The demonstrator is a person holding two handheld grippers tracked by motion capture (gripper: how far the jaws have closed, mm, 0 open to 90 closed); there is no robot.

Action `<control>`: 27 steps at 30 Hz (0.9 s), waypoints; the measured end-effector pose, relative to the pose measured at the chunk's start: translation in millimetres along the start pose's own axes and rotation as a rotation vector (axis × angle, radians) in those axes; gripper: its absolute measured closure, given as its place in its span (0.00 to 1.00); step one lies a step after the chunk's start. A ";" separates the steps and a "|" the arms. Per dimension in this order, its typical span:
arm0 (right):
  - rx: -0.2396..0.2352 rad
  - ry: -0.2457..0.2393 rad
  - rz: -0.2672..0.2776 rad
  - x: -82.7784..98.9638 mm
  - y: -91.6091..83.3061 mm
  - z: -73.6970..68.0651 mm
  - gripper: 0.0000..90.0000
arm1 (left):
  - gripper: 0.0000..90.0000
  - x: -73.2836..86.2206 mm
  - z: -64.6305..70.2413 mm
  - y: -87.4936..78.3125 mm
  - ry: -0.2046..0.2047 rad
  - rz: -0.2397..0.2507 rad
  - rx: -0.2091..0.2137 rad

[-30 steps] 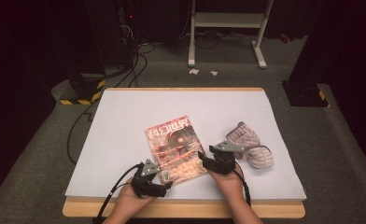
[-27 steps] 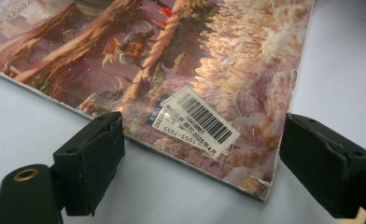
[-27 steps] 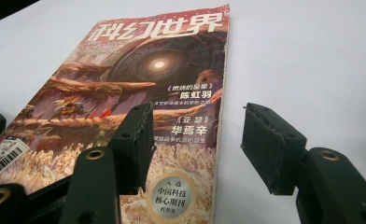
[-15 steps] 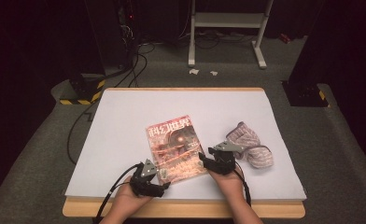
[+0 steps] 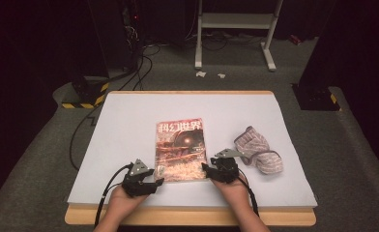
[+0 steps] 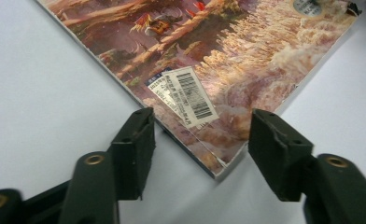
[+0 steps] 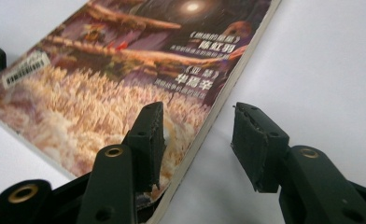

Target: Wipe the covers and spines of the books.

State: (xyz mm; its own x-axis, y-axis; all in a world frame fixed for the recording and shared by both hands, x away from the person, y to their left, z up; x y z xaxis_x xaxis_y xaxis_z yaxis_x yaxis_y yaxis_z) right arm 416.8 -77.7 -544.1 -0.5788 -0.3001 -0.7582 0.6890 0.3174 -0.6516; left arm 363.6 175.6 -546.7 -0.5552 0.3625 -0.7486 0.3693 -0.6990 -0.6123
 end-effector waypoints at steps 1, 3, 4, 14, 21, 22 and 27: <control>-0.001 -0.008 -0.003 0.4 0.1 -2.1 0.60 | 0.52 0.1 -0.7 -0.5 -0.002 0.000 -0.001; -0.013 -0.005 -0.008 0.4 0.0 -4.7 0.60 | 0.56 0.2 -2.4 -1.5 -0.012 0.009 -0.002; -0.020 -0.006 -0.013 0.7 0.0 -6.3 0.60 | 0.57 0.4 -2.9 -1.9 -0.017 0.010 -0.003; -0.030 -0.039 -0.018 2.2 -1.4 -18.2 0.63 | 0.61 0.1 -7.5 -3.7 -0.044 0.025 -0.020; -0.041 -0.034 -0.023 2.2 -0.8 -17.3 0.61 | 0.61 0.7 -8.2 -4.6 -0.056 0.035 -0.008; -0.045 -0.031 -0.024 2.1 -0.6 -17.0 0.61 | 0.61 0.6 -8.4 -4.8 -0.062 0.038 -0.004; -0.045 -0.030 -0.029 1.7 -0.7 -14.0 0.60 | 0.64 0.5 -5.4 -4.4 -0.062 0.034 0.004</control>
State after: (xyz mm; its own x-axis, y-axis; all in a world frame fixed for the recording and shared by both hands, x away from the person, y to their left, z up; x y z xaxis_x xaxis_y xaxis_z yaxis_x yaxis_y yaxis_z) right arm 409.3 -65.9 -545.3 -0.5843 -0.3368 -0.7383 0.6513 0.3482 -0.6743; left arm 365.7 182.2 -545.8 -0.5874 0.3003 -0.7515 0.3855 -0.7127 -0.5861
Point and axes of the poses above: each handheld gripper's, and its own axes: y roughly forward along the jaws, x roughly out of its underside, z roughly to its right, the point moved 6 cm from there along y, roughly forward along the jaws, and after that the axes turned 15 degrees about x, right-handed, at the moved point
